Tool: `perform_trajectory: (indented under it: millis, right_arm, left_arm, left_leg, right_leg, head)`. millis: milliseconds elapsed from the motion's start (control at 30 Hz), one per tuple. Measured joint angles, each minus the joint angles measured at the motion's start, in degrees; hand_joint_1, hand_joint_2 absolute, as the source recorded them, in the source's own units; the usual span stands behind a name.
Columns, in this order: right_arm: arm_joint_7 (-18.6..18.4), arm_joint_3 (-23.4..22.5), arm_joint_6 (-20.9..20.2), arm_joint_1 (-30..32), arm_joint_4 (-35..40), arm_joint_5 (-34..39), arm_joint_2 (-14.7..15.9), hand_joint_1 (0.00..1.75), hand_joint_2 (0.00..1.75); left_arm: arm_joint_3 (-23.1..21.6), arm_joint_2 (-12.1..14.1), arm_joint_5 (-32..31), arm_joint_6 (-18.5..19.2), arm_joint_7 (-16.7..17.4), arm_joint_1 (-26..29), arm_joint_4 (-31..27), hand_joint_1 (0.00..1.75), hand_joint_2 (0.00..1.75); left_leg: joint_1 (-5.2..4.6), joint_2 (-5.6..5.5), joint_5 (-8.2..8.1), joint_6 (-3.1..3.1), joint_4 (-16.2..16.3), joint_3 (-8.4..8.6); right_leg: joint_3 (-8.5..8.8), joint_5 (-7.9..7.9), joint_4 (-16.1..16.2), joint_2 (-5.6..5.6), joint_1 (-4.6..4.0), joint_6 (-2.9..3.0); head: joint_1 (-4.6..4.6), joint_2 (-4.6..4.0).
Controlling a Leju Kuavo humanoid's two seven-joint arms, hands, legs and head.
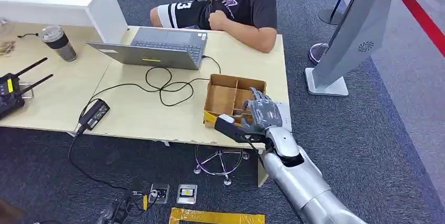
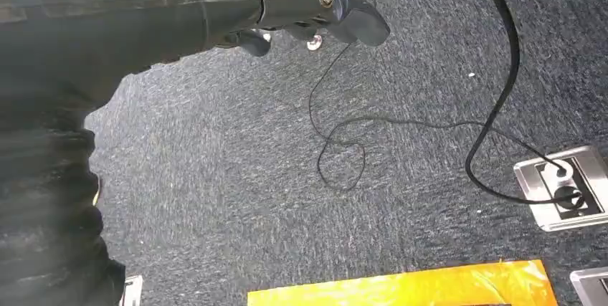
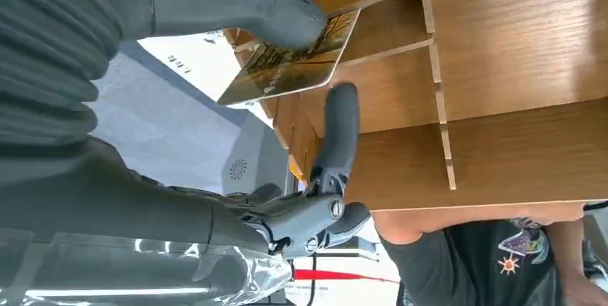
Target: Pass the card to the sensor for recognition and then transmit it.
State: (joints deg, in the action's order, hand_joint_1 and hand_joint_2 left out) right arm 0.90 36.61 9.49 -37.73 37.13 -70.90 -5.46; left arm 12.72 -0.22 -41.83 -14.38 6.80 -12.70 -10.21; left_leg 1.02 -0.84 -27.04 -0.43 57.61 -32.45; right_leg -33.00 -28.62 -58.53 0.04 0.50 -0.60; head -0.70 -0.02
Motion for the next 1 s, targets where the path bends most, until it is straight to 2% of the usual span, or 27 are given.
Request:
perform_trajectory:
  millis: [33,200,233,500,533,700,767,1000]
  right_arm:
    - [0.00,0.00,0.00,0.00,0.00,0.00,0.00,1.41,1.75]
    - [0.00,0.00,0.02,-0.02,-0.09,0.00,0.02,1.55,1.75]
    - [0.00,0.00,0.04,-0.03,-0.09,0.00,0.02,1.52,1.75]
    - [0.00,0.00,0.04,-0.02,-0.39,-0.04,0.20,1.57,1.75]
    - [0.00,0.00,0.04,-0.02,-0.44,-0.04,0.20,1.62,1.75]
    - [0.00,0.00,0.02,-0.03,-0.44,-0.04,0.22,1.62,1.75]
    - [0.04,0.00,0.13,-0.03,-0.44,-0.04,0.22,1.75,1.75]
    - [0.00,-0.13,0.94,-1.01,-0.26,-0.09,0.55,1.75,1.75]
  left_arm:
    - [0.00,0.00,0.00,0.02,0.00,-0.01,0.00,0.00,1.75]
    - [0.00,0.00,0.00,0.04,0.00,-0.03,0.00,0.00,1.75]
    - [0.00,0.00,0.00,0.07,0.00,-0.04,0.00,0.00,1.75]
    - [-0.02,0.00,-0.13,0.20,0.00,-0.10,0.00,0.00,1.75]
    - [-0.02,0.00,-0.15,0.20,0.00,-0.10,0.00,0.00,1.75]
    - [-0.04,0.00,-0.17,0.20,0.00,-0.11,0.00,0.00,1.75]
    - [-0.04,0.00,-0.15,0.20,0.00,-0.11,0.00,0.00,1.75]
    - [-0.04,-0.02,0.02,0.20,0.00,-0.10,0.00,0.00,1.75]
  left_leg:
    - [0.00,0.00,0.00,0.00,0.00,0.00]
    - [0.00,0.00,0.00,0.00,0.00,0.00]
    - [0.00,0.00,0.00,0.00,0.00,0.00]
    - [0.00,0.00,0.00,0.00,0.00,0.00]
    - [0.00,0.00,0.00,0.00,0.00,0.00]
    - [0.00,0.00,0.00,0.00,0.00,0.00]
    - [0.00,0.00,0.00,0.00,0.00,0.00]
    - [0.00,0.00,0.00,0.00,0.00,0.00]
  right_leg:
    - [0.00,0.00,0.00,0.00,0.00,0.00]
    - [-0.01,0.00,0.00,0.00,0.00,0.00]
    - [-0.01,0.00,0.00,0.00,0.00,0.00]
    - [-0.01,0.00,0.00,0.01,0.00,0.00]
    - [-0.01,0.00,0.00,0.01,0.00,0.00]
    - [-0.01,0.00,0.00,0.01,0.00,0.00]
    - [-0.01,0.00,0.00,0.01,0.00,0.00]
    - [0.00,0.00,0.00,0.00,0.00,0.00]
  head:
    - [0.00,0.00]
    - [0.00,0.02]
    - [0.00,0.02]
    - [0.00,0.00]
    - [0.00,0.00]
    - [0.00,0.02]
    - [0.00,0.00]
    - [0.00,0.02]
